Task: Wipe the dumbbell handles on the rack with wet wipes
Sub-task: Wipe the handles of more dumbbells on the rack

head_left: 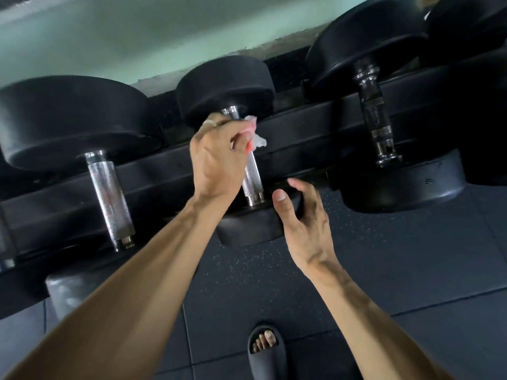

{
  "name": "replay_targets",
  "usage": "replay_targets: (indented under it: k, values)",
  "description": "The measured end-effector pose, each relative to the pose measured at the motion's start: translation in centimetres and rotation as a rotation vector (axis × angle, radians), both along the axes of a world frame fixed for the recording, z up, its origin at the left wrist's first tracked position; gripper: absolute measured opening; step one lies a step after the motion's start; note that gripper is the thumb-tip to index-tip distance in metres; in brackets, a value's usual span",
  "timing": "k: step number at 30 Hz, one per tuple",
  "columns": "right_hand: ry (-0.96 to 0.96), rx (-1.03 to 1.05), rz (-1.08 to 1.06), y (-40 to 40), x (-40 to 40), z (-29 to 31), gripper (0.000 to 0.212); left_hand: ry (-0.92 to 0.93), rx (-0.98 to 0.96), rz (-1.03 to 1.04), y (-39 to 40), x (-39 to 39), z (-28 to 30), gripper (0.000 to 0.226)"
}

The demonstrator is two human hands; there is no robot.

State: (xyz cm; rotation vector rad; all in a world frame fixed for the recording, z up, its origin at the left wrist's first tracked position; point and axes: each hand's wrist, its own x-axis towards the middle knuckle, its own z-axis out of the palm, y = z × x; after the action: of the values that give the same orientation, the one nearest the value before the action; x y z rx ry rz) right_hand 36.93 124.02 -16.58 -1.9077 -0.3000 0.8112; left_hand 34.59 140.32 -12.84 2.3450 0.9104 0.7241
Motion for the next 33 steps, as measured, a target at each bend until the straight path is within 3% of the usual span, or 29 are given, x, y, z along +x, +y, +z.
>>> replay_targets:
  k: [7,14,19,24,29,33]
  values:
    - [0.018,0.007,0.006,0.0,0.0,0.2,0.09,0.248,0.212,-0.221,-0.4,-1.8,-0.3,0.016]
    - [0.017,0.011,0.001,0.1,0.0,0.1,0.089,0.086,0.068,0.095,0.8,0.4,-0.6,0.022]
    - [0.02,0.009,-0.003,0.0,0.0,0.3,0.089,0.159,0.097,-0.095,0.0,-2.6,-0.7,0.022]
    - [0.026,0.006,-0.018,0.2,-0.1,0.3,0.088,0.129,0.151,0.026,1.6,-0.3,-0.2,0.022]
    - [0.013,-0.002,-0.033,0.3,-0.2,0.5,0.086,0.2,0.156,-0.356,-0.3,-3.2,0.6,0.014]
    - [0.019,-0.005,-0.071,0.5,-0.4,0.5,0.084,0.406,0.088,-0.361,2.0,-0.8,2.9,0.021]
